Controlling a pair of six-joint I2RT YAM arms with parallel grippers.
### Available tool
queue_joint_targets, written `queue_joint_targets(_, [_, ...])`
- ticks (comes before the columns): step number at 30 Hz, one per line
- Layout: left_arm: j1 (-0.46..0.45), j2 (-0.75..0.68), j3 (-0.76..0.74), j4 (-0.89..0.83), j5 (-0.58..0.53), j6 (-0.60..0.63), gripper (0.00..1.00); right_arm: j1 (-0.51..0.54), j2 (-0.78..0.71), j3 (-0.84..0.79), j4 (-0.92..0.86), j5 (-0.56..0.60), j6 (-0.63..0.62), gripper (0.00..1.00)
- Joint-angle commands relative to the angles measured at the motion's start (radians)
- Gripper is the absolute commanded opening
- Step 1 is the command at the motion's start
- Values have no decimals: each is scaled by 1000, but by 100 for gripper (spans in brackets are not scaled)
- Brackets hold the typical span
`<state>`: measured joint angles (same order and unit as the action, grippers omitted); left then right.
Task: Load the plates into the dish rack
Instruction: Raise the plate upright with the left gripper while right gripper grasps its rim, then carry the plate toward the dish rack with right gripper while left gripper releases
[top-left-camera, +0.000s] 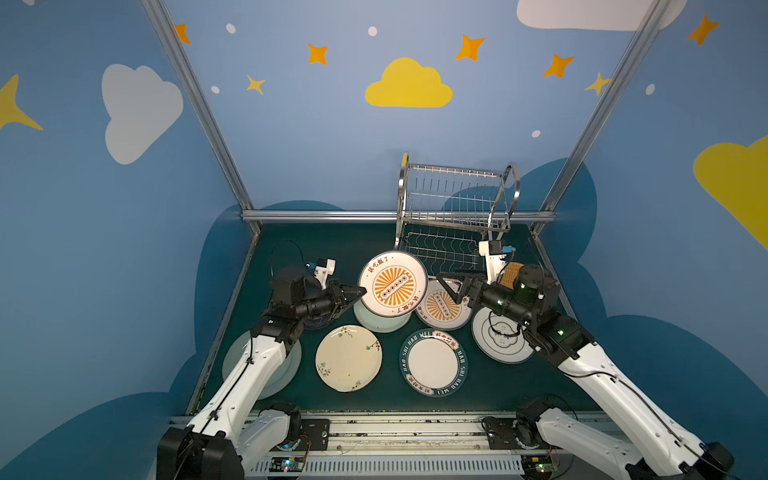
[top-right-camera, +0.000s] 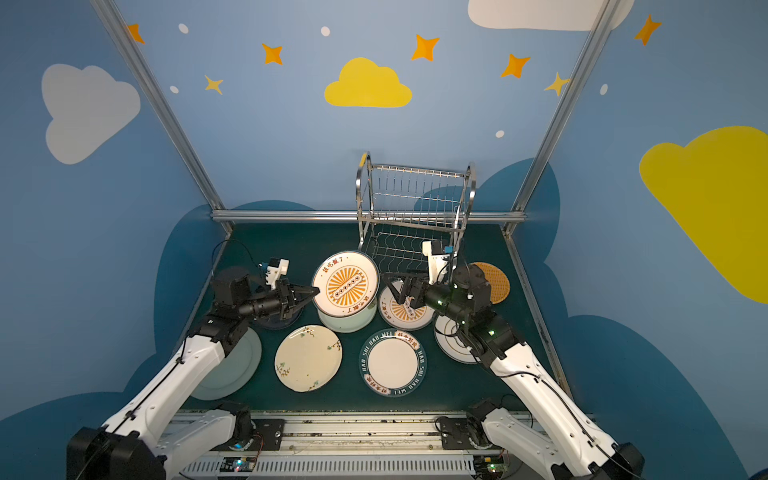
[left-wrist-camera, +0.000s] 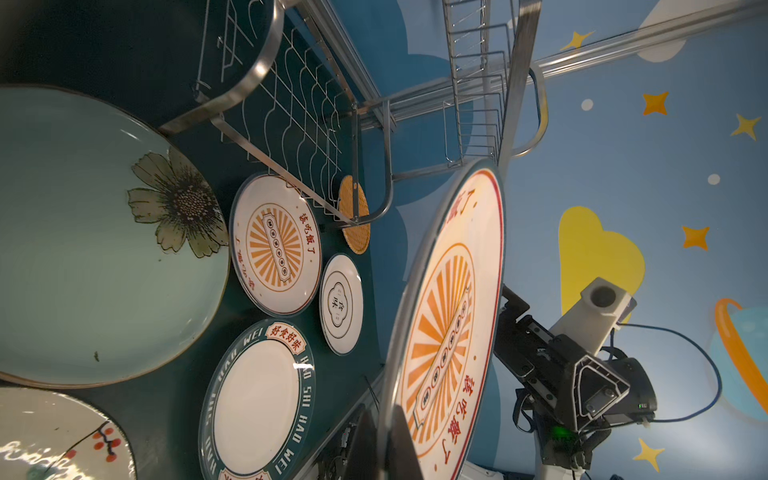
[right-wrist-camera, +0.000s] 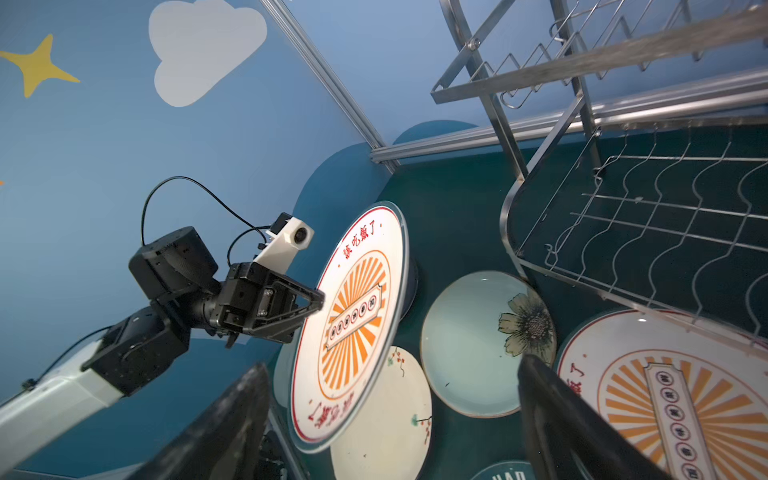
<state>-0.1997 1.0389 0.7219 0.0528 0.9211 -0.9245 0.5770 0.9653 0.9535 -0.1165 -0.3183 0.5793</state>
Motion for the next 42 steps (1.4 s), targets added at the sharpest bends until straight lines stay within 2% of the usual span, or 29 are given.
queue_joint_targets(1, [-47,-4,16,150,4,-29,4,0,66,41,-76,-58,83,82])
queue_joint_targets(3, [-73,1,22,152,-12,-30,4,1,103,63,-75,-80,107,75])
queue_joint_targets(6, [-102,5,29,155,-36,-23,4,4,149,98,-93,-95,138,56])
queue_joint_targets(11, [-143,8,54,60,-129,52,4,12,160,86,-47,-120,236,12])
queue_joint_targets(13, [-153,14,57,54,-157,63,4,23,147,81,-56,-101,265,0])
queue_joint_targets(17, [-165,39,68,48,-196,73,5,47,115,84,-93,-59,305,0])
queue_joint_targets(18, [-167,42,67,50,-204,74,17,54,104,86,-99,-42,302,0])
queue_joint_targets(21, [-166,12,61,8,-277,85,99,80,64,119,-154,56,240,0])
queue_joint_targets(28, [-152,-211,136,-266,-468,218,100,96,23,299,-325,324,93,0])
queue_joint_targets(31, [-152,-307,159,-353,-516,261,100,99,61,413,-395,434,29,0])
queue_joint_targets(33, [-152,-356,145,-346,-505,265,100,100,97,486,-420,504,0,0])
queue_joint_targets(36, [-152,-360,161,-352,-454,297,100,100,175,616,-466,632,-63,0])
queue_joint_targets(39, [-158,-307,207,-402,-433,330,100,97,274,761,-511,798,-134,0])
queue_joint_targets(42, [-176,-244,237,-410,-431,312,100,91,375,892,-537,942,-215,0])
